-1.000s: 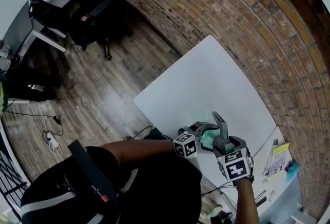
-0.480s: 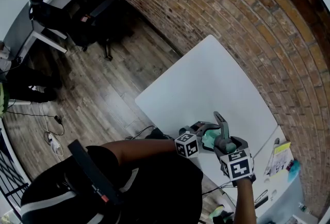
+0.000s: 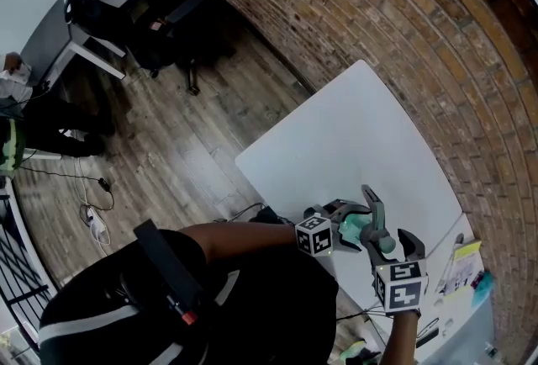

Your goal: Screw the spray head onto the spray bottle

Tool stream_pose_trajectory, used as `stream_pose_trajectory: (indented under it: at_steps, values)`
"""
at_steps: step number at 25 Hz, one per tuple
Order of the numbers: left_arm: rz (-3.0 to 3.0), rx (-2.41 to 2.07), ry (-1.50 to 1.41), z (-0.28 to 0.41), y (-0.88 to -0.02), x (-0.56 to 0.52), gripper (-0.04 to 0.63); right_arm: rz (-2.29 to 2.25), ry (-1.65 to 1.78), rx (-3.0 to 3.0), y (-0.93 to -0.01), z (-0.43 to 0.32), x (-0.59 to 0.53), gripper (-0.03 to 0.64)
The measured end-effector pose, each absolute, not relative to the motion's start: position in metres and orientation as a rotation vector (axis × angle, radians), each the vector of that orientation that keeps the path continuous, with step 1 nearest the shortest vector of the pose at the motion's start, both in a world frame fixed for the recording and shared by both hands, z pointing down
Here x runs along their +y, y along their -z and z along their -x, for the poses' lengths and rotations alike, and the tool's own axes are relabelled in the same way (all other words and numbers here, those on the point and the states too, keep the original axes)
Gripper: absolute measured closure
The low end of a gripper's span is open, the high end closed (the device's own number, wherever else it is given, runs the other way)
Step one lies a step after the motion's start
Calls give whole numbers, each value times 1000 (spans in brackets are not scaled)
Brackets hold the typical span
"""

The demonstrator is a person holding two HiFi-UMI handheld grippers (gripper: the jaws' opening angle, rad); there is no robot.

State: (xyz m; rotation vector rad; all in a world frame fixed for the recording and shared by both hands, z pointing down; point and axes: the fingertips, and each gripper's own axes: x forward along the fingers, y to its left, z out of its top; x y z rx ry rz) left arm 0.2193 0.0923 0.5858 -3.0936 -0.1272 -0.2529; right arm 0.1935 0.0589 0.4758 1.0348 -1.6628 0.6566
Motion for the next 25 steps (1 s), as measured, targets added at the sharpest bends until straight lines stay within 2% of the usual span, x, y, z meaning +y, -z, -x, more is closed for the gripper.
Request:
stream_pose_trajectory:
  at_steps: [2, 11, 18, 20, 25]
  values:
    - [3077, -148, 231, -216, -581, 95, 141, -1121, -648, -1681, -464, -199, 57, 324]
    - [3156, -52, 169, -180, -561, 78, 143, -1543, -708, -1865, -427, -213, 64, 325]
    - [3157, 29, 23, -149, -499, 61, 209, -1954, -607, -1968, -397, -249, 74, 359]
    - [3137, 67, -7, -141, -482, 56, 258, -2022, -570, -2005, -388, -255, 78, 389]
    - [3095, 198, -89, -117, -438, 53, 485, -2156, -505, -2049, -377, -271, 107, 484]
